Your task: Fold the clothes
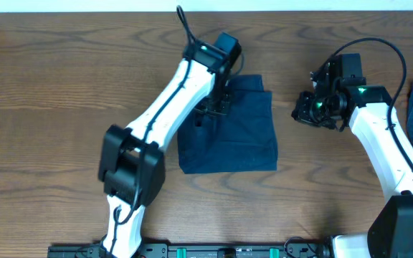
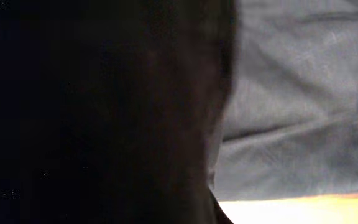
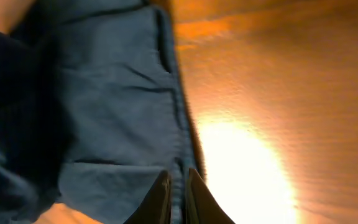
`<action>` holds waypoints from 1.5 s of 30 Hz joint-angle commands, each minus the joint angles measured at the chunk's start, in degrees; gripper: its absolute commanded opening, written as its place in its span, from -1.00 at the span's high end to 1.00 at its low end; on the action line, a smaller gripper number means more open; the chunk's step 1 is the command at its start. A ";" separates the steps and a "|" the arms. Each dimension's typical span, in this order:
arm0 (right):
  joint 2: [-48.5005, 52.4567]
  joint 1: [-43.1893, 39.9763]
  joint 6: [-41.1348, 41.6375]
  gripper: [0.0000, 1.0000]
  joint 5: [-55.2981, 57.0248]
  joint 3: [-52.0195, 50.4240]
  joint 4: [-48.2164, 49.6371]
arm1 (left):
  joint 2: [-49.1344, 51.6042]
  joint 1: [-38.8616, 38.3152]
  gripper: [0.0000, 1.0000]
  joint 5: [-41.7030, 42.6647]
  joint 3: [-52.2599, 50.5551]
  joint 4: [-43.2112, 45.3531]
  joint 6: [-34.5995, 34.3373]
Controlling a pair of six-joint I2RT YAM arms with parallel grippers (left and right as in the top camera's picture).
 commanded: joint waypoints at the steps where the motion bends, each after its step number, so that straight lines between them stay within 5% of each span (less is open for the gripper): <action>1: 0.07 -0.44 0.74 0.82 5.77 0.20 -1.01 | 1.46 0.17 0.88 1.62 -0.37 1.99 -8.76; 10: 2.10 0.42 -0.20 0.83 5.27 -2.58 0.15 | 1.44 0.13 0.88 5.38 -0.37 1.14 -7.85; 21: 11.02 8.02 -6.88 0.97 -12.35 -9.73 12.17 | -4.90 2.69 0.88 4.20 -0.35 -6.38 -1.64; 29: 15.23 10.71 -6.56 0.97 -6.25 -10.78 11.08 | -12.20 3.26 0.88 0.39 -0.35 -9.29 0.00; 37: 23.54 10.91 -6.56 0.98 -6.25 -11.10 10.99 | -15.21 2.75 0.88 5.64 -0.35 -7.80 -1.18; 45: 24.02 10.88 -6.60 0.97 -6.16 -11.10 10.64 | -14.69 -2.03 0.88 7.43 -0.37 3.56 -8.04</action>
